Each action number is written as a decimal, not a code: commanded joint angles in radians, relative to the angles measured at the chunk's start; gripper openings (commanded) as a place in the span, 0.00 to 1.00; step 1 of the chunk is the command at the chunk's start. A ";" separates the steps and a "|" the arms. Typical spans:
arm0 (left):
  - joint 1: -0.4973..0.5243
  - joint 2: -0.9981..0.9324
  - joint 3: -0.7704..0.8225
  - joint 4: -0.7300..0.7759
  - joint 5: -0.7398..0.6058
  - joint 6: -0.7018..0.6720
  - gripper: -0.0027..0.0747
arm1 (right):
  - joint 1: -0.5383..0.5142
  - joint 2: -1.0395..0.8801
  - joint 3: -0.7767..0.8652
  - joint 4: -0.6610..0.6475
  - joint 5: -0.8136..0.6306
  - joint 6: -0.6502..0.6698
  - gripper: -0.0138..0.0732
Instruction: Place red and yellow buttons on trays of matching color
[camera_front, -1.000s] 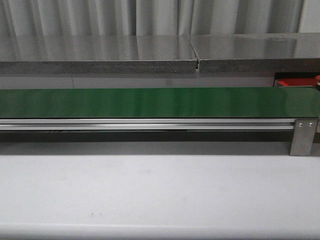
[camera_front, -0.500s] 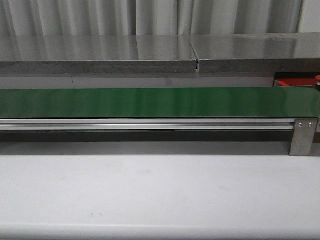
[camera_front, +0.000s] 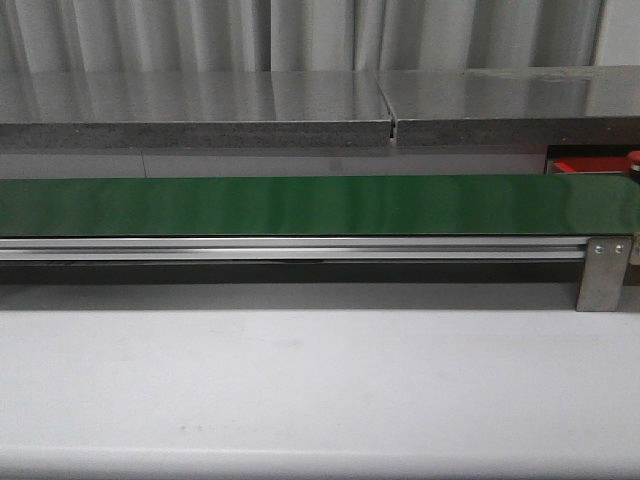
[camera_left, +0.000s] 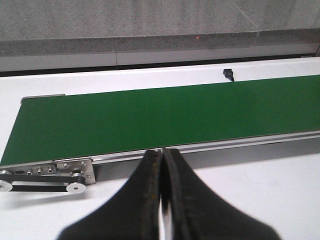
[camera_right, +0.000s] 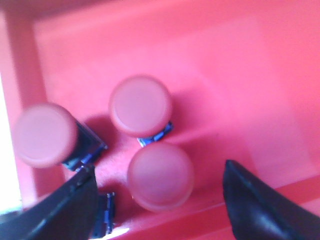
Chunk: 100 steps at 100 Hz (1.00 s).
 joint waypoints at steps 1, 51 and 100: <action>-0.005 0.006 -0.025 -0.014 -0.064 -0.002 0.01 | -0.008 -0.113 -0.029 -0.014 -0.030 -0.005 0.77; -0.005 0.006 -0.025 -0.014 -0.064 -0.002 0.01 | 0.159 -0.365 0.035 -0.018 0.047 -0.076 0.03; -0.005 0.006 -0.025 -0.014 -0.064 -0.002 0.01 | 0.299 -0.634 0.320 -0.019 -0.020 -0.081 0.02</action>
